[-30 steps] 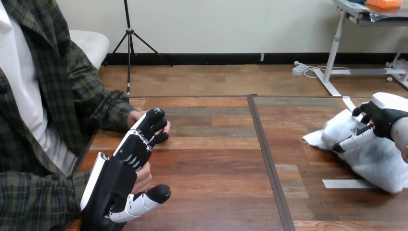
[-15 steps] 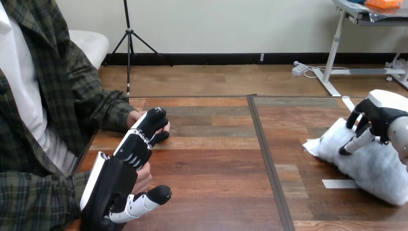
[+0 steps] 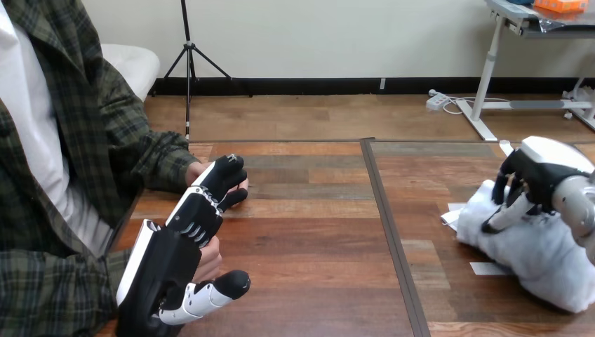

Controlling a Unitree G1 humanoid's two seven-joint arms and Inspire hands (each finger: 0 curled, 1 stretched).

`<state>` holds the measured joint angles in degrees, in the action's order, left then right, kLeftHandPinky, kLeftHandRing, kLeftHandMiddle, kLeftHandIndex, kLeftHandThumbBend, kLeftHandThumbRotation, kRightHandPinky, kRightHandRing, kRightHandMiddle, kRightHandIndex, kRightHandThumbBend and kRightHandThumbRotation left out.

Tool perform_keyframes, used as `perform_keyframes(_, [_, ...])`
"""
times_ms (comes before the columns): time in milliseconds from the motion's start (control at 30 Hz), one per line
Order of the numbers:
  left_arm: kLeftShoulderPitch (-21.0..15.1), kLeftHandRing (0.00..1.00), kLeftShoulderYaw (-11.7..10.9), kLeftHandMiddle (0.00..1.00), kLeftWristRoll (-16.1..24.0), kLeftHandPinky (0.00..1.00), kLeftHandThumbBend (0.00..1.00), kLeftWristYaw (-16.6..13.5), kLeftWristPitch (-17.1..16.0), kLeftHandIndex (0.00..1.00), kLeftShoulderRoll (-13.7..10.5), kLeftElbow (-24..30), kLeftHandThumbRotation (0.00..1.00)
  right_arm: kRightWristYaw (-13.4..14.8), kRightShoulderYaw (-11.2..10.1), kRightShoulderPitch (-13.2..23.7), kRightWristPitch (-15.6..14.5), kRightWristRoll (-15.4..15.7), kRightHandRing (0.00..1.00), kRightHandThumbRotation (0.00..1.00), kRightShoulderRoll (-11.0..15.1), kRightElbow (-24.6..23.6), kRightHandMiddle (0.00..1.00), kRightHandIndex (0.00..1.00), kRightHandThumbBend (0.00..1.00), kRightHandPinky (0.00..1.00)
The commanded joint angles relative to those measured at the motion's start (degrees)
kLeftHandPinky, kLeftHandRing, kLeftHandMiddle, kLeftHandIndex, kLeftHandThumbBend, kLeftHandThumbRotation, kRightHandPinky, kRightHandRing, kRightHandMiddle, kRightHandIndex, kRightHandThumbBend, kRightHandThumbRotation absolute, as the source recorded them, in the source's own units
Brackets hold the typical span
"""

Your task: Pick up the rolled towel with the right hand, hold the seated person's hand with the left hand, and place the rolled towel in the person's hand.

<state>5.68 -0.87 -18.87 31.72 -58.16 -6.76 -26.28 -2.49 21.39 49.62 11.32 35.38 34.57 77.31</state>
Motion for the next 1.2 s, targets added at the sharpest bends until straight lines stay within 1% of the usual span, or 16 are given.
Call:
perform_keyframes(0, [-1.56, 0.91, 0.23, 0.92, -1.04, 0.86, 1.00, 0.26, 0.04, 0.90, 0.08, 2.87, 0.59, -1.54, -1.16, -2.26, 1.51, -1.83, 0.19, 0.00, -2.30, 0.51, 0.26, 0.27, 0.73, 0.13])
perform_keyframes(167, [-1.46, 0.91, 0.35, 0.92, -1.48, 0.86, 1.00, 0.66, 0.40, 0.90, -0.01, 3.11, 0.59, -2.39, -2.71, -2.62, 2.51, -3.91, 0.20, 0.00, -2.42, 0.42, 0.26, 0.27, 0.71, 0.14])
perform_keyframes(200, [-1.41, 0.91, 0.36, 0.92, -1.50, 0.86, 1.00, 0.66, 0.46, 0.90, 0.01, 3.17, 0.59, -2.55, -3.29, -2.72, 2.66, -4.57, 0.20, 0.00, -2.51, 0.37, 0.26, 0.27, 0.71, 0.14])
perform_keyframes(267, [-1.33, 0.92, 0.33, 0.92, -1.52, 0.87, 1.00, 0.66, 0.51, 0.90, 0.05, 3.24, 0.58, -2.72, -3.87, -2.82, 2.78, -5.27, 0.22, 0.00, -2.60, 0.33, 0.27, 0.27, 0.71, 0.16])
perform_keyframes(367, [-1.50, 0.92, 0.13, 0.93, -1.03, 0.87, 1.00, 0.56, -0.29, 0.90, 0.12, 2.78, 0.59, -2.98, -4.67, -2.98, 4.02, -6.62, 0.22, 0.00, -2.62, -0.16, 0.27, 0.27, 0.71, 0.17])
perform_keyframes(567, [-1.16, 0.91, 0.12, 0.92, -0.79, 0.86, 1.00, 0.24, 0.24, 0.90, 0.15, 3.21, 0.59, -4.14, -7.35, -3.76, 7.22, -10.14, 0.23, 0.00, -2.69, -0.97, 0.27, 0.26, 0.72, 0.17])
perform_keyframes(600, [-1.09, 0.91, 0.16, 0.92, -0.90, 0.86, 1.00, 0.27, 0.43, 0.90, 0.14, 3.32, 0.59, -4.52, -7.98, -3.96, 8.17, -11.02, 0.23, 0.00, -2.66, -1.25, 0.26, 0.26, 0.72, 0.17])
perform_keyframes(700, [-0.99, 0.91, 0.19, 0.92, -0.96, 0.86, 1.00, 0.31, 0.63, 0.90, 0.07, 3.45, 0.60, -5.20, -9.04, -4.27, 9.69, -12.57, 0.22, 0.00, -2.62, -1.79, 0.25, 0.25, 0.72, 0.16])
perform_keyframes(767, [-0.98, 0.91, 0.12, 0.92, -0.81, 0.86, 1.00, 0.27, 0.57, 0.90, 0.01, 3.44, 0.60, -5.43, -9.39, -4.35, 10.07, -13.22, 0.21, 0.00, -2.63, -1.97, 0.25, 0.25, 0.72, 0.15])
perform_keyframes(900, [-0.85, 0.91, 0.11, 0.92, -0.93, 0.87, 1.00, 0.37, 1.02, 0.90, -0.20, 3.72, 0.60, -7.03, -11.22, -5.04, 13.08, -15.64, 0.19, 0.00, -2.50, -3.17, 0.23, 0.23, 0.72, 0.14])
perform_keyframes(1067, [-0.92, 0.91, -0.14, 0.92, -0.86, 0.87, 1.00, 0.34, 0.71, 0.90, -0.20, 3.55, 0.60, -8.08, -11.98, -5.47, 14.87, -16.91, 0.17, 0.00, -2.27, -4.77, 0.21, 0.21, 0.71, 0.12])
perform_keyframes(1167, [-0.98, 0.91, -0.15, 0.92, -1.04, 0.87, 1.00, 0.53, 0.74, 0.90, -0.30, 3.55, 0.60, -9.29, -13.30, -5.82, 15.54, -18.57, 0.15, 0.00, -2.40, -5.39, 0.20, 0.20, 0.69, 0.10])
